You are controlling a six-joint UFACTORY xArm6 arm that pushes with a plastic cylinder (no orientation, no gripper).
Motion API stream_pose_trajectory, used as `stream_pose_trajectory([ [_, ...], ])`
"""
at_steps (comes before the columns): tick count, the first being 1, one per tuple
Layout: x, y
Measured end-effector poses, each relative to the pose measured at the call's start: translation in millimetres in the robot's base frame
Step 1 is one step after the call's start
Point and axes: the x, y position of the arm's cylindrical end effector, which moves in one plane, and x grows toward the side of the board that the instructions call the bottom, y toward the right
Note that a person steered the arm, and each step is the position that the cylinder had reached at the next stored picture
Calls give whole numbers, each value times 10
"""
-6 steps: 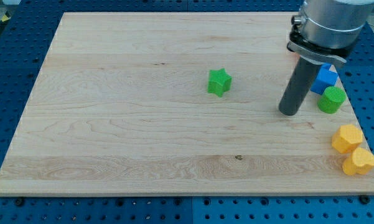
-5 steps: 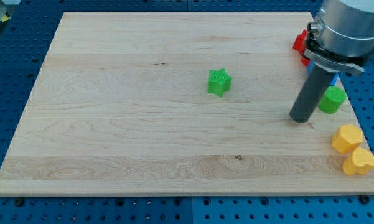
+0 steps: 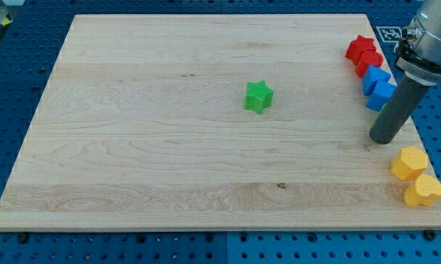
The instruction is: Slightly push the green circle to the left side
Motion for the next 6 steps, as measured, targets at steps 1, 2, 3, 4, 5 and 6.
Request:
stream_pose_trajectory([
  [1,-12,141],
  [2,-12,252],
  [3,-12,256],
  [4,-12,423],
  [5,-13,598],
  [6,-33,718],
])
